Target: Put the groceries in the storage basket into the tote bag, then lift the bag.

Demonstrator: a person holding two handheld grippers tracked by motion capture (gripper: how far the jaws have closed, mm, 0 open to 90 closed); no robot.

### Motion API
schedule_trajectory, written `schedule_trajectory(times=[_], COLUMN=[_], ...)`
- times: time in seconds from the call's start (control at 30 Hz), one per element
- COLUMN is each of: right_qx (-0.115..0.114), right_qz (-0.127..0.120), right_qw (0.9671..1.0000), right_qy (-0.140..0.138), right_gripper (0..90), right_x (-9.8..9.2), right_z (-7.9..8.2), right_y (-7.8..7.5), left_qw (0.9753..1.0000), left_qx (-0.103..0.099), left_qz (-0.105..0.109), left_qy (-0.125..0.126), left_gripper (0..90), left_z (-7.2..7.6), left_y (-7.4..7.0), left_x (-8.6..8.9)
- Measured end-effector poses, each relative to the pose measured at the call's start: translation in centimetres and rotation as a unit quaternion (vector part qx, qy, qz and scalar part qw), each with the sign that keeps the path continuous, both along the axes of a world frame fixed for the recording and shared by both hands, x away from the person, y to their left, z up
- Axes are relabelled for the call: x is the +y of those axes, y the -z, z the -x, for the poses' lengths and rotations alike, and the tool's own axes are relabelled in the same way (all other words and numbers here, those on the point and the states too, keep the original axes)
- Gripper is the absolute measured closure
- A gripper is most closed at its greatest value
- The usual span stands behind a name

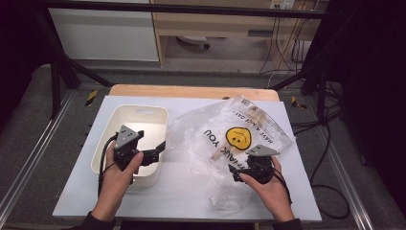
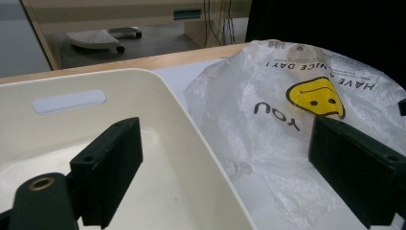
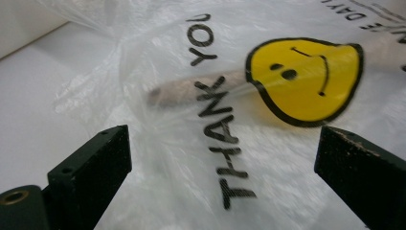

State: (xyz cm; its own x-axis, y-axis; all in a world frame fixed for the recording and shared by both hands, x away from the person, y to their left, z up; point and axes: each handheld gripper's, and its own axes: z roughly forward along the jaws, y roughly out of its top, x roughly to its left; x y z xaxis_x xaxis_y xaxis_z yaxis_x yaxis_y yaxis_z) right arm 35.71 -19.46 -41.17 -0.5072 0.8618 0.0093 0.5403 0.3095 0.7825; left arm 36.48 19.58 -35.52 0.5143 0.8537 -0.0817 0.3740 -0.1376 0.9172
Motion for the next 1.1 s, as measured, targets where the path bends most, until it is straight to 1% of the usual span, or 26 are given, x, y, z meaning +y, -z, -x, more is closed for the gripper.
schedule_trajectory(times=[0.03, 0.07, 0.27, 0.43, 0.63, 0.77, 0.83, 1.03, 1.1], right_qx=[0.002, 0.001, 0.023, 0.040, 0.057, 0.060, 0.070, 0.088, 0.097], right_qz=[-0.001, 0.004, 0.016, 0.010, 0.009, 0.010, 0.015, 0.022, 0.026], right_qw=[1.0000, 1.0000, 0.9993, 0.9983, 0.9973, 0.9968, 0.9960, 0.9944, 0.9936], right_qy=[0.001, 0.004, 0.025, 0.042, 0.046, 0.052, 0.052, 0.054, 0.051], right_gripper=[6.5, 6.7, 6.9, 7.0, 6.0, 5.0, 4.6, 4.3, 3.9], right_x=[-0.5, -0.9, -2.9, -4.3, -4.7, -4.7, -4.8, -4.5, -4.4], right_z=[0.2, 0.4, 1.5, 1.6, 1.6, 1.5, 1.4, 1.2, 1.2], right_y=[0.1, 0.2, 1.1, 1.8, 2.5, 2.7, 3.1, 3.8, 4.0], left_qw=[1.0000, 1.0000, 1.0000, 1.0000, 0.9999, 0.9999, 0.9999, 0.9999, 0.9999], left_qx=[0.000, 0.000, 0.000, 0.004, 0.001, 0.003, 0.003, 0.003, 0.004], left_qz=[-0.001, -0.001, -0.002, -0.007, -0.010, -0.009, -0.010, -0.011, -0.012], left_qy=[-0.001, -0.001, -0.003, -0.002, -0.003, -0.004, -0.005, -0.002, 0.000], left_gripper=[11.4, 11.4, 11.4, 11.3, 11.1, 11.1, 11.1, 11.1, 11.1], left_z=[0.0, 0.0, 0.2, 0.3, 0.4, 0.3, 0.3, 0.4, 0.3], left_y=[0.0, 0.0, -0.1, 0.0, 0.0, 0.1, 0.1, 0.1, 0.2], left_x=[0.1, 0.1, 0.3, 0.2, 0.3, 0.3, 0.3, 0.1, 0.1])
